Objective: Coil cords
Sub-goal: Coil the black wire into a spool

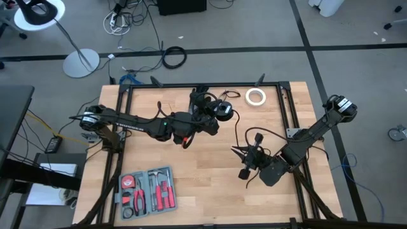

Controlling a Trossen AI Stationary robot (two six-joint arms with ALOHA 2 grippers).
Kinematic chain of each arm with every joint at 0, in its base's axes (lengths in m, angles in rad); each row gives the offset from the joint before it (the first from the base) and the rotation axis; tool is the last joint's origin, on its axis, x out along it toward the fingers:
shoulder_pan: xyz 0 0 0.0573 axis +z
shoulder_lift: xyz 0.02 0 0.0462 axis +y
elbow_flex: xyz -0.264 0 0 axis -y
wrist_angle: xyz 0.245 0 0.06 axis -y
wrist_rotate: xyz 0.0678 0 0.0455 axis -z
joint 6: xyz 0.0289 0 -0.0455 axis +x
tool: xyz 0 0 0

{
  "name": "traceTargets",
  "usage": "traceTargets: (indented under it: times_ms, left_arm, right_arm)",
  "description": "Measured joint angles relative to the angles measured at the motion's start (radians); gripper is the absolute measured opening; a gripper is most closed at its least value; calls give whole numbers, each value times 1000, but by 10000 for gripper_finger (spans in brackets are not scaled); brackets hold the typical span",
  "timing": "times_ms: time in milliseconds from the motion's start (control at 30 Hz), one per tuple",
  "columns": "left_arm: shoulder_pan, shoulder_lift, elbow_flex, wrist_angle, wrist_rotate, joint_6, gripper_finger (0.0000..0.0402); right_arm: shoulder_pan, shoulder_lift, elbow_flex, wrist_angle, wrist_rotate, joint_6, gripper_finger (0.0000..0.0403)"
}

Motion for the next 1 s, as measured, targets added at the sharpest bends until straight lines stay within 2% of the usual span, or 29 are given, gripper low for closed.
traceTargets:
  times_ms: [400, 767, 1000]
  left_arm:
    - [0, 0, 0, -19, 2, -19, 0]
    - [0, 0, 0, -19, 9, -22, 0]
    - [0, 0, 0, -19, 10, -22, 0]
  right_arm:
    - [18, -38, 0, -93, -19, 62, 36]
    - [35, -38, 0, -106, -13, 85, 37]
    - [34, -49, 0, -108, -12, 95, 65]
